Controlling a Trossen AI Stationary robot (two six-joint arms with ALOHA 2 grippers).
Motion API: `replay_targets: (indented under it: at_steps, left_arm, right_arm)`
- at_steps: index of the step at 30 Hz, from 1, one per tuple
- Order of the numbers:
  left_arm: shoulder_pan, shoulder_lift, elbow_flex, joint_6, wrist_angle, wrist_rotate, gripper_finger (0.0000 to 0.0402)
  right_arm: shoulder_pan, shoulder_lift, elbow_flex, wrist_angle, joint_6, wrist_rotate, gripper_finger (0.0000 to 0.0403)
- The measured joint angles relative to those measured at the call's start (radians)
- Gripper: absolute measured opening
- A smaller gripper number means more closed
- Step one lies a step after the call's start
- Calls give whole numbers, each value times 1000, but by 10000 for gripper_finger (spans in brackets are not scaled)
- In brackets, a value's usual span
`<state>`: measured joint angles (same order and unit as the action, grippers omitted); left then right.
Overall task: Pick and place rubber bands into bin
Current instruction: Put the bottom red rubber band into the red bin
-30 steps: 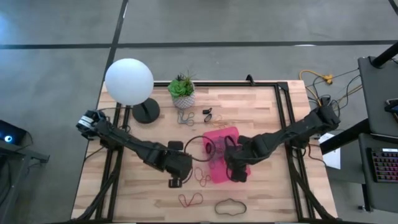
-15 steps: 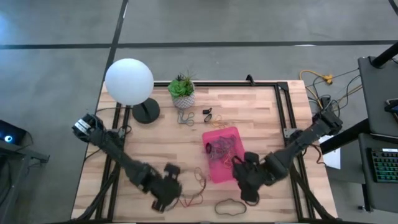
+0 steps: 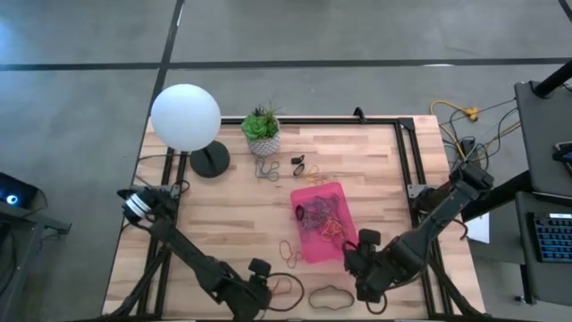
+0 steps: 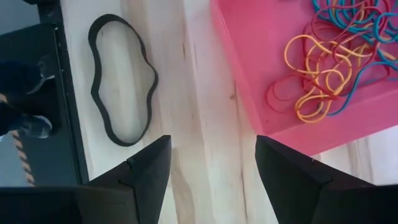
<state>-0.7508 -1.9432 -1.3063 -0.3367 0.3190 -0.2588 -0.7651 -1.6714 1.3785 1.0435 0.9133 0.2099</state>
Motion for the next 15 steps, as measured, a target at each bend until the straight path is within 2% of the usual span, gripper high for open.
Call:
replay_targets:
  at_steps: [3,7,15]
  left_arm:
    - [17,-44,-30,-54,15,42,123]
    - [29,-51,-34,-123,33,42,122]
    - [38,-51,-3,-129,30,43,122]
  right_arm:
    - [-9,0,0,-1,0,3,219]
    - [-23,0,0,0,9,28,219]
    - [-29,0,-5,0,29,82,219]
